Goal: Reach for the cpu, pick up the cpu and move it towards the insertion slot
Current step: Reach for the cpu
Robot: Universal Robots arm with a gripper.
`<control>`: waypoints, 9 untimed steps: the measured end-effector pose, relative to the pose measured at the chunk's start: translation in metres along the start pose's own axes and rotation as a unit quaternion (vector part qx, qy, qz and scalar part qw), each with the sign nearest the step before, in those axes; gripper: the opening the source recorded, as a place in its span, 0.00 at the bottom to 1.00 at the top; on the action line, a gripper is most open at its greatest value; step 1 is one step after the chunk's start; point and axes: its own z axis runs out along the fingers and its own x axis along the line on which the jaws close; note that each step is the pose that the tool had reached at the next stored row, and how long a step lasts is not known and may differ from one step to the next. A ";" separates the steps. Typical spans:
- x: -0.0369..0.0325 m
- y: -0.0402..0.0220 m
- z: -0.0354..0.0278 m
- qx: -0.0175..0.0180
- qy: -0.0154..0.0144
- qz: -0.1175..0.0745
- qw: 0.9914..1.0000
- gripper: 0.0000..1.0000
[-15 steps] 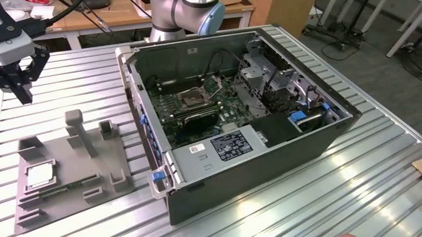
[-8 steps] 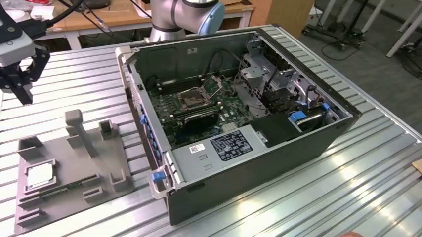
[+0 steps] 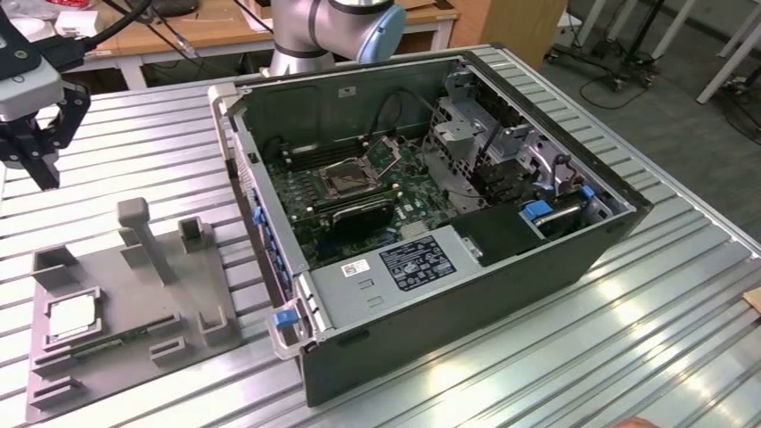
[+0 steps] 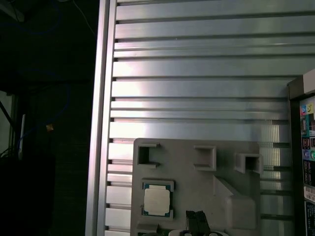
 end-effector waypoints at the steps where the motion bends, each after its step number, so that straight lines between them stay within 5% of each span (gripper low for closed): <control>1: 0.0000 0.0000 0.0002 0.000 0.000 0.000 1.000 0.10; 9: 0.0000 -0.0001 0.0034 0.000 0.000 0.000 1.000 0.10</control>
